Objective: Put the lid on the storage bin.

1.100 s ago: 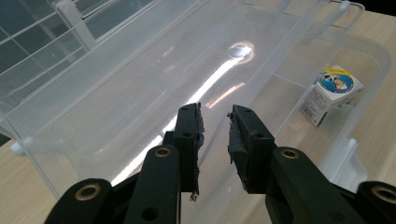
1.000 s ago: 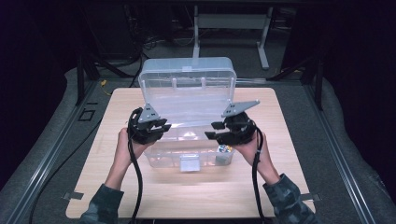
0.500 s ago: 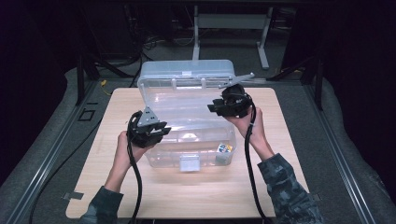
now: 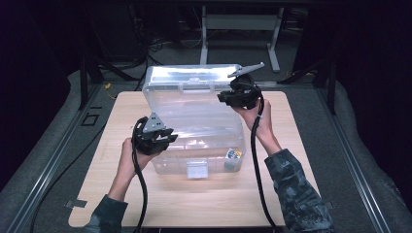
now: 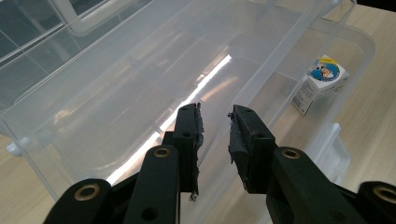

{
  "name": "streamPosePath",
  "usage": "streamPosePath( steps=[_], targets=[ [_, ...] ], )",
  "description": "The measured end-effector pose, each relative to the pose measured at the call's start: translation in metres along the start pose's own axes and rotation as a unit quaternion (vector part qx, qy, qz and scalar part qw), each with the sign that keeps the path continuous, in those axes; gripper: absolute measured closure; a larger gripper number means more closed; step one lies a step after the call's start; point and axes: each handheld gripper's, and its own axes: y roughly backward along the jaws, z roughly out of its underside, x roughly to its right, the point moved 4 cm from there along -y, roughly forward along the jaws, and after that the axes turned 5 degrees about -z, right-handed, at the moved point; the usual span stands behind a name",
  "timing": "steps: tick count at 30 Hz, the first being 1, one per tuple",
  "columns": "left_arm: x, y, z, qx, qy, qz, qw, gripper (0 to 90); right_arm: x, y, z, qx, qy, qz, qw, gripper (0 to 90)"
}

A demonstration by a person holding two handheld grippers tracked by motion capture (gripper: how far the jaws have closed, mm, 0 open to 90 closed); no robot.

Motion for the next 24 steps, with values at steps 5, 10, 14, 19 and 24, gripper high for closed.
streamPosePath(
  steps=[5, 10, 14, 19, 24],
  targets=[
    [0.002, 0.0, 0.002, -0.002, 0.001, -0.002, 1.0, 70.8, 0.002, -0.002, 0.001, 0.003, -0.008, -0.004, 1.0, 80.5],
    [0.003, 0.001, 0.003, -0.004, 0.006, 0.001, 1.0, 69.2, 0.001, -0.002, 0.005, 0.004, -0.01, -0.003, 0.9999, 80.3],
    [0.001, 0.005, 0.004, 0.002, 0.028, 0.01, 0.9996, 64.2, -0.002, 0.0, 0.01, 0.006, -0.009, -0.008, 0.9999, 80.1],
    [0.002, 0.013, 0.006, -0.003, 0.043, 0.01, 0.999, 44.7, -0.006, 0.004, 0.014, 0.008, -0.003, -0.009, 0.9999, 80.0],
    [0.004, 0.026, 0.01, -0.005, 0.041, -0.006, 0.9991, 30.2, -0.009, 0.006, 0.02, 0.011, -0.002, -0.012, 0.9999, 79.7]
  ],
)
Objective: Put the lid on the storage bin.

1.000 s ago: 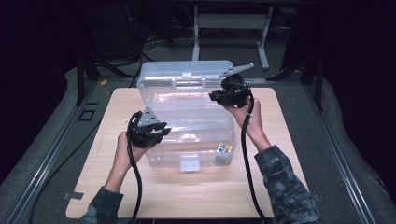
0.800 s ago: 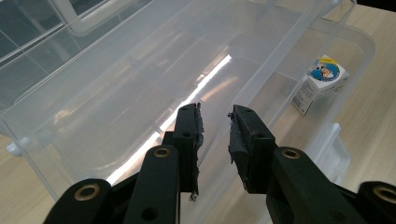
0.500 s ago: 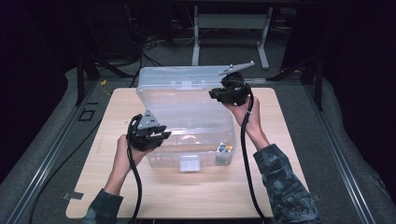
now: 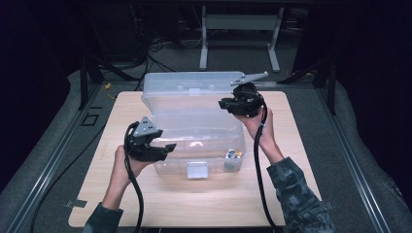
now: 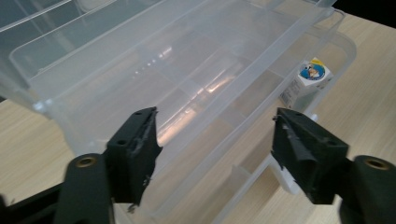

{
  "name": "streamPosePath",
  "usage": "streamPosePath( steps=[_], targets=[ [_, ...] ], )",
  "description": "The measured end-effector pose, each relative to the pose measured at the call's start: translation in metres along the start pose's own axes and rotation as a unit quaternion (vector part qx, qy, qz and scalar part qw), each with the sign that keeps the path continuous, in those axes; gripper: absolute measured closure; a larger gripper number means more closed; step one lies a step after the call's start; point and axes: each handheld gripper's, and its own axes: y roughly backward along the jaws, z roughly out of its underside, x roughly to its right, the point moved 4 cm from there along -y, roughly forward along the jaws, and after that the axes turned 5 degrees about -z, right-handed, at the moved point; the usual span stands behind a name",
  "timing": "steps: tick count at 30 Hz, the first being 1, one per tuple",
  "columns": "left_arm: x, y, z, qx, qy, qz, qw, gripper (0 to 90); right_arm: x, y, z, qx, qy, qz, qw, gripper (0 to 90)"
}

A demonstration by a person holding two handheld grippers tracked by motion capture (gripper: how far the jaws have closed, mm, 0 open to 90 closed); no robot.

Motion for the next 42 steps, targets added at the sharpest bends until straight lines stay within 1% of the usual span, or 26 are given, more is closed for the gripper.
streamPosePath(
  steps=[2, 3, 5, 6, 7, 9, 10, 11, 12, 14, 15, 16, 17, 18, 20, 24, 27, 30, 31, 32, 35, 37, 40, 42],
  targets=[
    [0.0, 0.005, 0.002, -0.002, -0.002, -0.009, 1.0, 23.4, -0.001, 0.001, 0.002, 0.001, 0.001, -0.004, 1.0, 79.6],
    [0.0, 0.009, 0.004, -0.004, -0.002, -0.014, 0.9999, 20.8, -0.001, 0.002, 0.003, 0.002, 0.002, 0.002, 1.0, 79.6],
    [-0.002, 0.015, 0.008, -0.006, -0.001, -0.025, 0.9997, 15.6, -0.001, 0.004, 0.004, 0.002, 0.001, 0.001, 1.0, 79.5],
    [-0.002, 0.015, 0.008, -0.006, -0.001, -0.025, 0.9997, 15.1, 0.0, 0.006, 0.004, 0.004, 0.002, 0.002, 1.0, 79.5],
    [-0.004, 0.02, 0.014, -0.007, 0.004, -0.032, 0.9994, 14.7, 0.0, 0.007, 0.004, 0.006, 0.0, 0.002, 1.0, 79.4],
    [-0.006, 0.022, 0.02, -0.008, 0.01, -0.039, 0.9992, 14.3, 0.001, 0.008, 0.004, 0.006, 0.001, 0.007, 1.0, 79.4],
    [-0.007, 0.023, 0.023, -0.011, 0.012, -0.041, 0.999, 13.9, 0.001, 0.009, 0.004, 0.007, 0.001, 0.005, 1.0, 79.3],
    [-0.009, 0.024, 0.026, -0.013, 0.013, -0.045, 0.9988, 13.6, 0.001, 0.009, 0.004, 0.01, 0.001, 0.002, 1.0, 79.1],
    [-0.011, 0.024, 0.03, -0.015, 0.016, -0.047, 0.9986, 13.5, 0.001, 0.009, 0.004, 0.013, 0.001, 0.006, 0.9999, 79.0],
    [-0.015, 0.025, 0.036, -0.016, 0.024, -0.058, 0.9979, 13.4, 0.001, 0.009, 0.003, 0.015, 0.002, 0.009, 0.9998, 78.7],
    [-0.016, 0.025, 0.038, -0.019, 0.026, -0.06, 0.9977, 13.4, 0.0, 0.01, 0.002, 0.015, 0.003, 0.007, 0.9999, 78.6],
    [-0.018, 0.025, 0.04, -0.016, 0.028, -0.061, 0.9976, 13.5, -0.001, 0.01, 0.002, 0.014, 0.004, 0.002, 0.9999, 78.7],
    [-0.019, 0.026, 0.04, -0.012, 0.031, -0.063, 0.9974, 13.6, -0.002, 0.01, 0.002, 0.016, 0.006, 0.002, 0.9998, 78.6],
    [-0.02, 0.027, 0.04, -0.01, 0.032, -0.067, 0.9972, 13.9, -0.003, 0.01, 0.001, 0.017, 0.007, 0.007, 0.9998, 78.4],
    [-0.022, 0.028, 0.037, 0.005, 0.033, -0.075, 0.9966, 14.9, -0.003, 0.011, 0.001, 0.018, 0.007, 0.006, 0.9998, 78.2],
    [-0.023, 0.023, 0.032, 0.008, 0.036, -0.068, 0.997, 17.1, -0.003, 0.011, 0.002, 0.023, 0.004, 0.006, 0.9997, 78.0],
    [-0.024, 0.017, 0.029, 0.009, 0.034, -0.071, 0.9969, 17.5, -0.003, 0.013, 0.002, 0.027, 0.004, 0.006, 0.9996, 77.5],
    [-0.026, 0.015, 0.019, 0.027, 0.038, -0.074, 0.9962, 17.3, -0.002, 0.014, 0.003, 0.026, 0.003, 0.01, 0.9996, 77.2],
    [-0.027, 0.015, 0.015, 0.032, 0.04, -0.072, 0.9961, 17.3, -0.002, 0.014, 0.003, 0.023, 0.001, 0.007, 0.9997, 77.2],
    [-0.028, 0.014, 0.011, 0.036, 0.044, -0.07, 0.996, 17.3, -0.002, 0.014, 0.004, 0.024, 0.002, 0.007, 0.9997, 77.1],
    [-0.03, 0.011, 0.002, 0.043, 0.051, -0.073, 0.9951, 17.2, 0.0, 0.014, 0.007, 0.024, -0.001, 0.01, 0.9997, 77.0],
    [-0.032, 0.007, -0.001, 0.038, 0.055, -0.074, 0.9951, 17.0, 0.001, 0.014, 0.007, 0.021, -0.001, 0.011, 0.9997, 77.0],
    [-0.035, -0.003, 0.002, 0.015, 0.055, -0.077, 0.9954, 17.0, 0.002, 0.014, 0.008, 0.016, -0.001, 0.012, 0.9998, 77.0],
    [-0.035, -0.009, 0.006, 0.002, 0.055, -0.077, 0.9955, 17.1, 0.003, 0.014, 0.008, 0.019, -0.001, 0.012, 0.9997, 77.0]
  ],
)
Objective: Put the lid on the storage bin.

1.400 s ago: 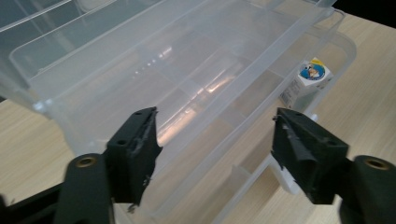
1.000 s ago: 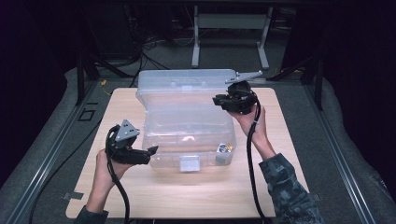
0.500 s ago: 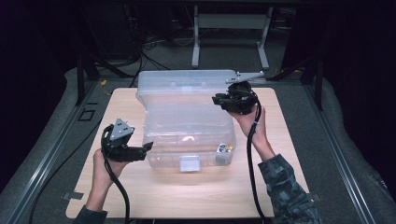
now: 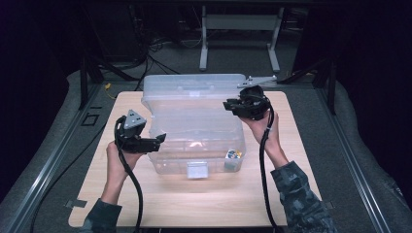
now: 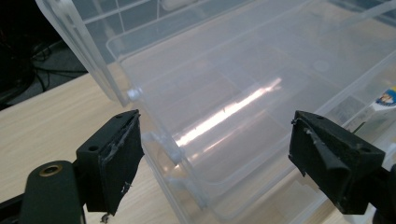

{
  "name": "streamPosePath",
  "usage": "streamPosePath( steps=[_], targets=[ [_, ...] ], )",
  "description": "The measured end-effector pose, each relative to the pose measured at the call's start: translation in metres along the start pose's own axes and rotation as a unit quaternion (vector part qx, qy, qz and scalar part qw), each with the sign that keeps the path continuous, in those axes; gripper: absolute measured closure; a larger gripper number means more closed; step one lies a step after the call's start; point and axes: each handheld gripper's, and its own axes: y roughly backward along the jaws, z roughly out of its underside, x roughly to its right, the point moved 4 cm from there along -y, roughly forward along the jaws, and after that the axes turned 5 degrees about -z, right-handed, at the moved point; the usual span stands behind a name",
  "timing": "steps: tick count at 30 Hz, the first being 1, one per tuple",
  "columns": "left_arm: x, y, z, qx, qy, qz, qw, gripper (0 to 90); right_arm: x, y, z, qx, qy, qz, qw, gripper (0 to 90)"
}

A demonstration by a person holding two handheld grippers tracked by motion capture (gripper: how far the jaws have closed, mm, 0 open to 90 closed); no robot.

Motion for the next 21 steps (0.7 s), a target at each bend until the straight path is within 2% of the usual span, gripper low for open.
streamPosePath(
  steps=[2, 6, 16, 21],
  targets=[
    [0.0, -0.002, 0.004, -0.003, 0.004, 0.006, 1.0, 16.8, 0.0, 0.0, 0.001, -0.001, 0.0, -0.002, 1.0, 77.0],
    [0.0, -0.001, 0.01, -0.007, 0.0, 0.003, 1.0, 16.5, -0.001, -0.001, 0.004, -0.003, 0.0, -0.002, 1.0, 76.8],
    [-0.006, 0.015, 0.037, -0.019, 0.0, -0.007, 0.9998, 16.0, -0.005, -0.001, 0.016, -0.004, -0.002, -0.006, 1.0, 76.3],
    [-0.004, 0.02, 0.056, -0.032, -0.017, -0.02, 0.9992, 15.1, -0.009, -0.001, 0.025, -0.007, -0.004, -0.011, 0.9999, 76.3]
  ],
)
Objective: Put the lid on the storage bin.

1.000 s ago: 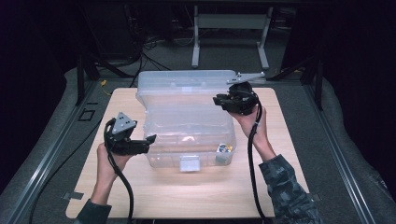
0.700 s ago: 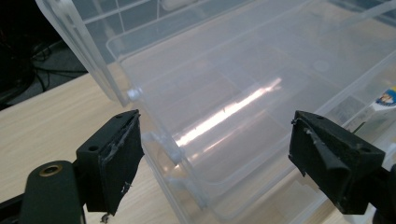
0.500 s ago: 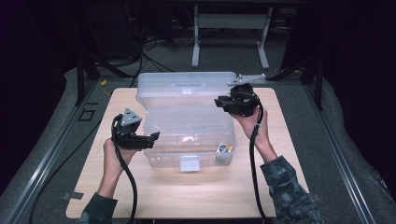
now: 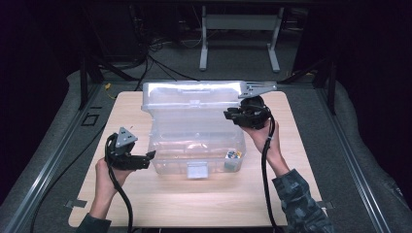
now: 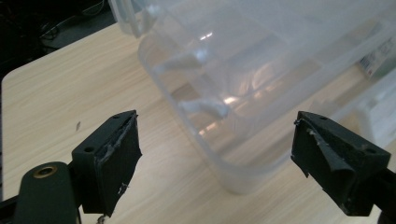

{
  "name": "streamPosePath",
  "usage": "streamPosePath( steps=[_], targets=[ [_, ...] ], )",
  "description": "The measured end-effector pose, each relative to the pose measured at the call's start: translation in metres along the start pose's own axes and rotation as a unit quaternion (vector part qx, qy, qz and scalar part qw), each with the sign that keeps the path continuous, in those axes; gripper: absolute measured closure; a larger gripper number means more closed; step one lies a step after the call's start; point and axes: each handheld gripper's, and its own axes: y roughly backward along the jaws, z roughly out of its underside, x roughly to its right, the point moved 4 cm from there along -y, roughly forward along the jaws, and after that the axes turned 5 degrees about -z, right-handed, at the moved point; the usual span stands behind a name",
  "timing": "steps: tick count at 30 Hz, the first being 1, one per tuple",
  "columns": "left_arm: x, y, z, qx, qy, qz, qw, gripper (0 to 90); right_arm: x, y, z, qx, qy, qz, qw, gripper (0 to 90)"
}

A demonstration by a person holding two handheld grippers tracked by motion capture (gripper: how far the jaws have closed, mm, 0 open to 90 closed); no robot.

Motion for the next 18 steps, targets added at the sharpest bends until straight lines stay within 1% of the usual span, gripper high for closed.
streamPosePath(
  steps=[4, 6, 7, 8, 11, 12, 13, 16, 17, 18],
  targets=[
    [0.002, 0.005, 0.011, -0.004, -0.004, 0.004, 1.0, 14.3, -0.005, 0.002, 0.006, -0.002, 0.005, -0.003, 1.0, 76.4],
    [0.002, 0.008, 0.017, -0.008, -0.003, 0.003, 1.0, 13.2, -0.007, 0.004, 0.008, 0.001, 0.005, -0.009, 0.9999, 76.4],
    [0.002, 0.009, 0.019, -0.008, 0.0, 0.003, 1.0, 12.4, -0.009, 0.006, 0.01, 0.0, 0.006, -0.004, 1.0, 76.4],
    [0.002, 0.009, 0.023, -0.009, 0.004, 0.007, 0.9999, 11.4, -0.01, 0.007, 0.011, 0.0, 0.007, -0.007, 1.0, 76.3],
    [0.005, 0.008, 0.035, -0.02, 0.007, 0.007, 0.9998, 9.3, -0.014, 0.008, 0.016, -0.003, 0.009, -0.007, 0.9999, 76.4],
    [0.006, 0.008, 0.04, -0.026, 0.004, 0.007, 0.9996, 8.7, -0.015, 0.009, 0.018, -0.003, 0.008, -0.009, 0.9999, 76.4],
    [0.008, 0.006, 0.045, -0.029, 0.009, 0.008, 0.9995, 8.3, -0.016, 0.009, 0.021, -0.003, 0.008, -0.01, 0.9999, 76.4],
    [0.012, 0.002, 0.058, -0.046, 0.007, 0.013, 0.9988, 7.2, -0.02, 0.009, 0.028, -0.005, 0.006, -0.013, 0.9999, 76.4],
    [0.013, 0.0, 0.062, -0.051, 0.008, 0.014, 0.9985, 6.8, -0.02, 0.009, 0.031, -0.01, 0.006, -0.013, 0.9998, 76.4],
    [0.013, -0.002, 0.065, -0.056, 0.009, 0.015, 0.9983, 6.2, -0.022, 0.009, 0.033, -0.011, 0.003, -0.017, 0.9998, 76.4]
  ],
)
